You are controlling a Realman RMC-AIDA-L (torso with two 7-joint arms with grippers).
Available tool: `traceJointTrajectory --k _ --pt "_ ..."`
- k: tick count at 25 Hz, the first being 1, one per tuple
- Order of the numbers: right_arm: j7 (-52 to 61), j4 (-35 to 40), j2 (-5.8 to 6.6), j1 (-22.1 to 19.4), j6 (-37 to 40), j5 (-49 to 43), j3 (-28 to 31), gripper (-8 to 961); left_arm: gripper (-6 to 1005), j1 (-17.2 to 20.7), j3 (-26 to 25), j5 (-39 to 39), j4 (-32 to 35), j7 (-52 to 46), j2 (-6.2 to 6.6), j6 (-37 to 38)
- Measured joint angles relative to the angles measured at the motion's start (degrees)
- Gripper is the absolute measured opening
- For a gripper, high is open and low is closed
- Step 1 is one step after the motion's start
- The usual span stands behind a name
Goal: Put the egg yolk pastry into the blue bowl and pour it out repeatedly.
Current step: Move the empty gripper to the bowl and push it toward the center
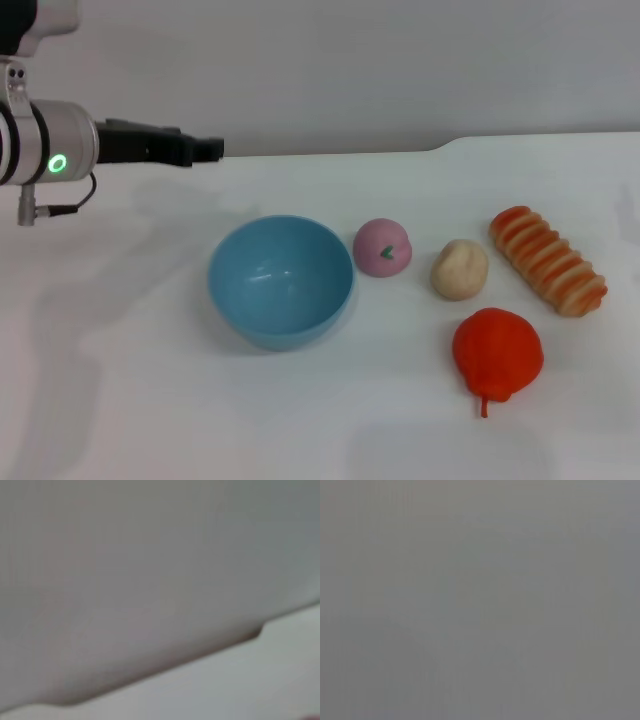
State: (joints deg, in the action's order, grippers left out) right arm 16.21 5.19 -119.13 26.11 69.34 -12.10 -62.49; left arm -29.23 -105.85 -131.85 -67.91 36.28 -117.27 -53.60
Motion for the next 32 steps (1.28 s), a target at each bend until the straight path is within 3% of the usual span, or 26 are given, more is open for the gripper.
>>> traceJointTrajectory --k 7,16,32 --pt "-0.1 0.1 0.06 0.0 0.0 0.1 0.0 493 601 -2.5 0.0 -7.5 2.4 -3.7 -0.38 -5.4" --pt "-0.1 0.1 0.13 -0.1 -0.3 0.2 0.0 492 601 -5.7 2.8 -7.8 8.9 -4.1 -0.57 -4.0" --pt "-0.1 0.2 0.20 -0.2 -0.4 0.2 0.0 490 601 -8.2 3.3 -7.9 16.8 -4.1 -0.59 -1.7"
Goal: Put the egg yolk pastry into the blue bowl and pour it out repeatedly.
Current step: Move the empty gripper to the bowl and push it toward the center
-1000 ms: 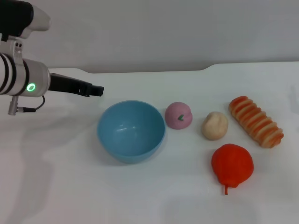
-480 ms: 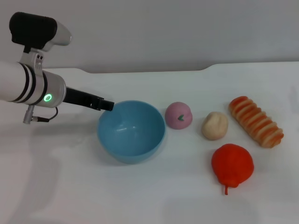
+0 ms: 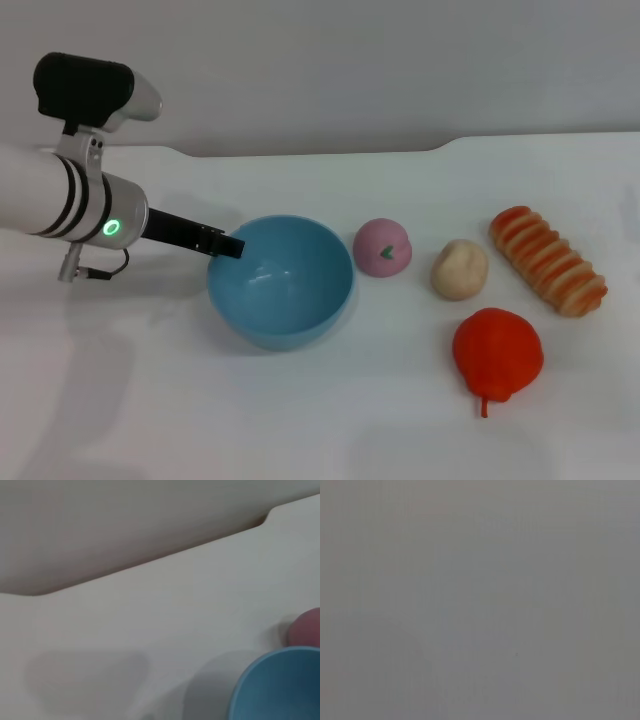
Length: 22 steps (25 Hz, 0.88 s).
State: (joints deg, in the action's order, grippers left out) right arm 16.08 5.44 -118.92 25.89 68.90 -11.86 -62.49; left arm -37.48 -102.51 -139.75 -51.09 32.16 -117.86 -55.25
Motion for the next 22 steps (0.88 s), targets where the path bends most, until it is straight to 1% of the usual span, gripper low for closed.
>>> traceJointTrajectory --k 9,13,17,22 --pt "0.0 -0.1 -0.06 -0.2 0.1 0.0 0.0 489 600 -0.3 0.2 0.0 3.5 0.1 0.00 2.5" --pt "0.0 0.0 -0.08 -0.2 0.2 0.0 0.0 488 601 -0.9 0.2 0.0 5.4 0.0 0.05 2.5" --pt "0.0 0.0 -0.08 -0.1 0.1 0.0 0.0 488 601 -0.9 0.4 0.0 5.7 0.0 0.04 2.2" --pt "0.0 0.0 -0.08 -0.1 0.0 0.0 0.0 487 598 -1.3 1.9 0.0 7.3 0.0 0.02 1.8"
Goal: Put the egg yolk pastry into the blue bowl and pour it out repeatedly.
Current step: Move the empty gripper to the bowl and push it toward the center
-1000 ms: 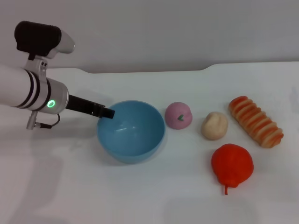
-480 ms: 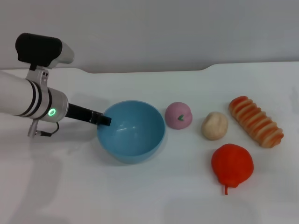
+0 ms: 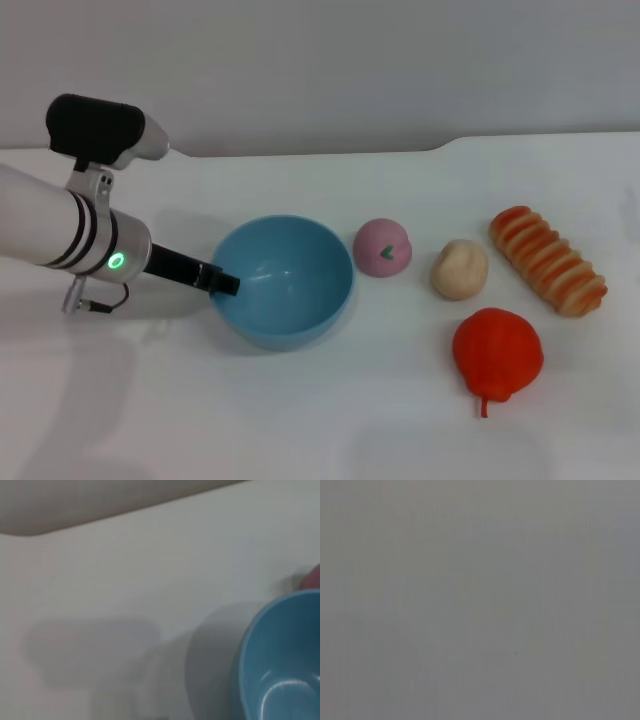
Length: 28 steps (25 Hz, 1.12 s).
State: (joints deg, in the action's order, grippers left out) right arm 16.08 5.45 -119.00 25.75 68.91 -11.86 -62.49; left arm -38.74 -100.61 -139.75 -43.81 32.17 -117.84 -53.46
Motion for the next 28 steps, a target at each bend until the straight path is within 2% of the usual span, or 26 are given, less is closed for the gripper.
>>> traceJointTrajectory --k 10,21,28 --pt "0.0 -0.1 0.04 0.1 0.0 0.0 0.0 486 601 -1.1 0.0 0.3 2.6 -0.3 -0.09 0.9" --pt "0.0 0.0 0.09 0.0 -0.1 0.6 0.1 485 408 -2.5 0.9 0.4 3.0 -0.5 -0.19 -0.2" --pt "0.0 -0.2 0.09 -0.1 -0.1 0.6 0.1 484 130 -3.1 6.2 0.5 2.2 -0.3 -0.18 0.4"
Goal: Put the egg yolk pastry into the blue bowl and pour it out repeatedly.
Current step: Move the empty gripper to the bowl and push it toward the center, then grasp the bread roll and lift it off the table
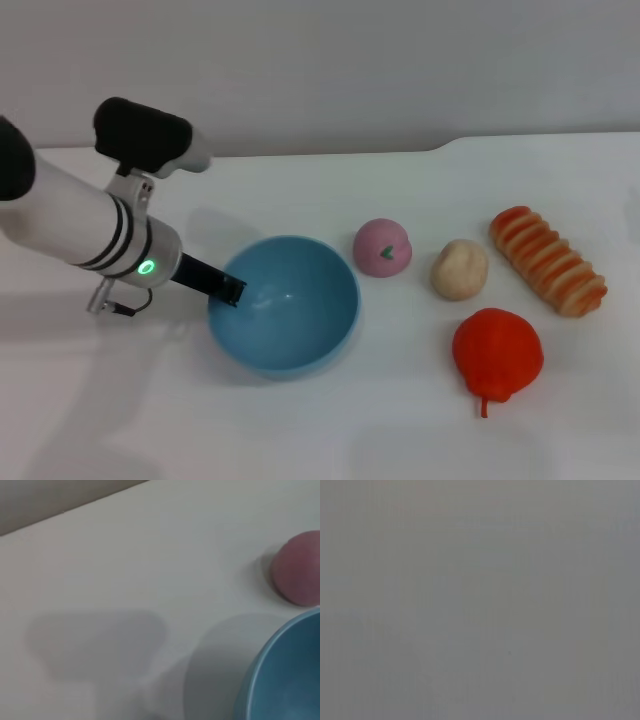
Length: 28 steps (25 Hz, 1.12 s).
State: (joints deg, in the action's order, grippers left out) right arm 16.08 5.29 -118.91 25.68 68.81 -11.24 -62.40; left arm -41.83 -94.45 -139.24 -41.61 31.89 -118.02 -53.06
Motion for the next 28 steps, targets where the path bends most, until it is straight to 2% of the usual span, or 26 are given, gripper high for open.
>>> traceJointTrajectory --k 4,11,14,18,22,25,28 --pt "0.0 -0.1 0.00 0.0 0.0 0.0 0.0 484 7 -0.5 1.2 0.0 -0.1 0.1 -0.01 0.5" --pt "0.5 -0.2 0.00 -0.1 0.0 0.0 -0.2 483 0 -1.6 0.6 -0.8 -4.7 0.3 0.53 0.5" --pt "0.9 0.1 0.02 0.0 -0.2 -0.4 -0.7 483 -1 -3.4 -2.4 -5.4 -7.8 0.4 0.69 -0.4" --pt "5.3 2.3 0.67 -0.2 -1.2 -3.9 -1.0 482 0 -5.5 -5.2 -8.6 -8.1 0.4 0.59 -2.1" --pt "16.6 14.9 1.05 -3.2 -12.3 -16.2 -1.0 482 -2 -6.2 -7.7 -9.3 -9.0 0.3 0.60 -3.0" --pt "26.7 27.8 0.60 -4.9 -25.1 -29.2 -1.0 481 -1 -6.7 -9.7 -9.4 -9.7 0.3 0.71 -3.1" --pt "37.3 34.9 0.47 -5.2 -31.5 -40.3 -1.1 481 0 -7.1 -11.5 -10.0 -9.8 0.0 0.85 -3.1"
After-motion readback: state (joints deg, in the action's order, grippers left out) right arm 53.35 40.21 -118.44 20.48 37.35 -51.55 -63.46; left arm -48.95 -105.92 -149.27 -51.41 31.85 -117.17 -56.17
